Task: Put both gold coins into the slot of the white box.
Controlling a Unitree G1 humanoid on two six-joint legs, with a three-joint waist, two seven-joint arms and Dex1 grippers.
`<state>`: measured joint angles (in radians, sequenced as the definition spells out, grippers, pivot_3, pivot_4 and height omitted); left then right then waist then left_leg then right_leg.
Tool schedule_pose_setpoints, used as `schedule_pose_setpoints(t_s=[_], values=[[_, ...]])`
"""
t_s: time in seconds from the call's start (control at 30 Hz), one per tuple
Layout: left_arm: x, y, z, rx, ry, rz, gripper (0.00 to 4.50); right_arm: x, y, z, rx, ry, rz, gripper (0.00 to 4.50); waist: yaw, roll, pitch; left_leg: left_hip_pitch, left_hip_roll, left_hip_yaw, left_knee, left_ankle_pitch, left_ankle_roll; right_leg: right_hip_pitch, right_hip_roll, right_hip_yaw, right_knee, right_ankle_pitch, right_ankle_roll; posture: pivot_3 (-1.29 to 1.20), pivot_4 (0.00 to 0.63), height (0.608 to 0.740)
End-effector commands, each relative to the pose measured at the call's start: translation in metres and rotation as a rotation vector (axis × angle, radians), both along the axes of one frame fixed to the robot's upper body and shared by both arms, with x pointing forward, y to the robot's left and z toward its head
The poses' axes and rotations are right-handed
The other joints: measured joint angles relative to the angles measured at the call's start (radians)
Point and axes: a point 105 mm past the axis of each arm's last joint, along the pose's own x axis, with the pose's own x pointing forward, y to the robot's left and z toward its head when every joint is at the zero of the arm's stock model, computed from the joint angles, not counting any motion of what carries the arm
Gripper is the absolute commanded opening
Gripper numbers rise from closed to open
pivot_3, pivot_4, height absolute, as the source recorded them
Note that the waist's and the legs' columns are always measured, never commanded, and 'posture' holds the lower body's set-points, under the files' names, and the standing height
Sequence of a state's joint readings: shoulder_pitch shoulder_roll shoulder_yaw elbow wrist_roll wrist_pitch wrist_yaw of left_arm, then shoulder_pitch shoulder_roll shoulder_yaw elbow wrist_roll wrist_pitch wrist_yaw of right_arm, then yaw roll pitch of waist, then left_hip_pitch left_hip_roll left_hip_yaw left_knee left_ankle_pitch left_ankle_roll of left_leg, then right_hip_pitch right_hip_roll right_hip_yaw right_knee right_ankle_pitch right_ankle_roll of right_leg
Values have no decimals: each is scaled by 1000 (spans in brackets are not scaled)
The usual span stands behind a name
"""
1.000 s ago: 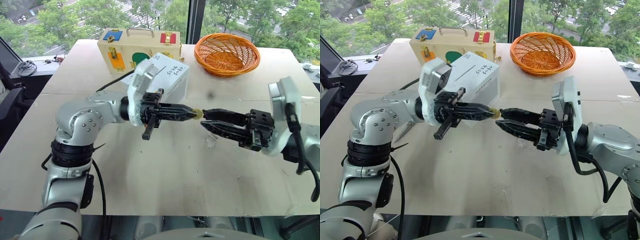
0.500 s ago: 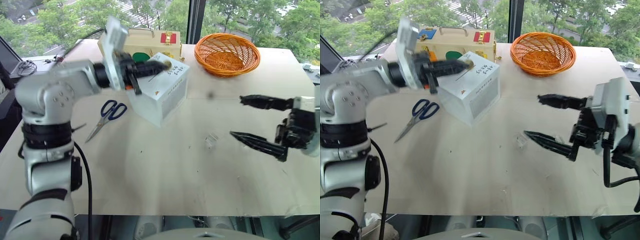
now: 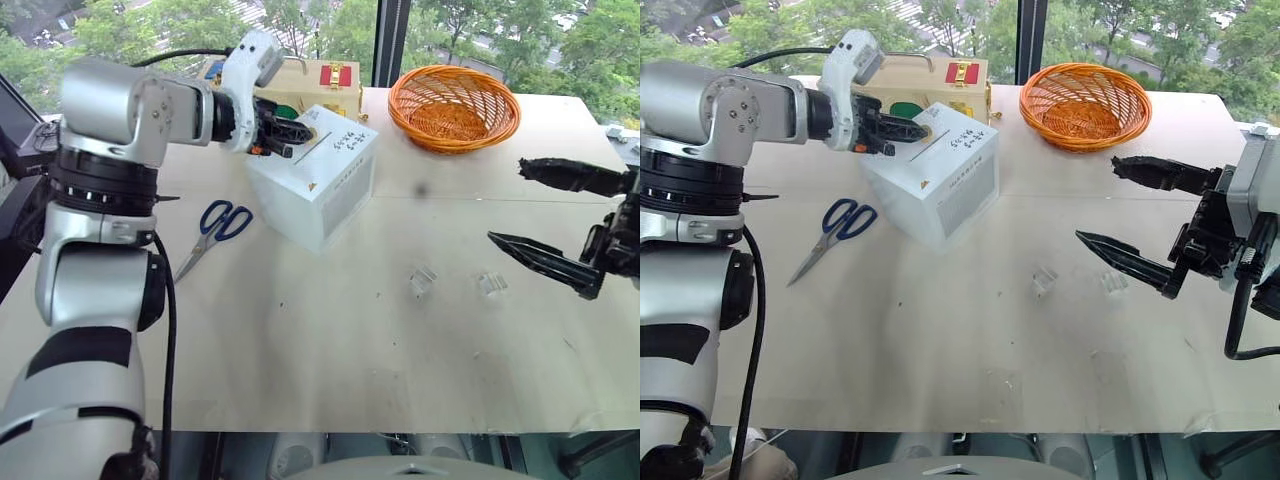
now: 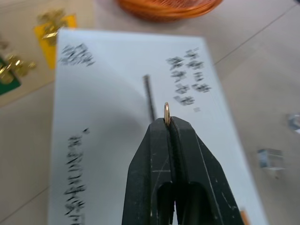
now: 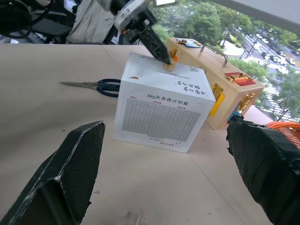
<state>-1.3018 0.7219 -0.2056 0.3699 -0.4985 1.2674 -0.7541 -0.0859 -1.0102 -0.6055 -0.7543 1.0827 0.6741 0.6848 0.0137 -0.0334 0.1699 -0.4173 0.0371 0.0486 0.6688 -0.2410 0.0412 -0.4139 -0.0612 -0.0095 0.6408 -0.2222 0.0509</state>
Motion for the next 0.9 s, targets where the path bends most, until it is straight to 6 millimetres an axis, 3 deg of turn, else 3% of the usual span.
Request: schedule_pose_setpoints(t_s=[0.03, 0.33, 0.9], values=[[4, 0, 15, 20, -36, 28, 0, -4, 2, 6, 5, -46, -12, 4448, 0, 0, 0, 0, 0, 0, 0, 0, 0, 0, 0, 0, 0, 0, 0, 0, 150, 740], [-6, -19, 14, -24, 32, -49, 0, -5, 5, 2, 7, -34, -22, 4448, 1, 0, 0, 0, 0, 0, 0, 0, 0, 0, -1, 0, 0, 0, 0, 0, 150, 740], [1, 0, 5, 44, 38, 34, 0, -7, 7, -2, 8, -18, -25, 4448, -1, 0, 0, 0, 0, 0, 1, 0, 0, 0, -1, 0, 1, 0, 0, 0, 150, 740]])
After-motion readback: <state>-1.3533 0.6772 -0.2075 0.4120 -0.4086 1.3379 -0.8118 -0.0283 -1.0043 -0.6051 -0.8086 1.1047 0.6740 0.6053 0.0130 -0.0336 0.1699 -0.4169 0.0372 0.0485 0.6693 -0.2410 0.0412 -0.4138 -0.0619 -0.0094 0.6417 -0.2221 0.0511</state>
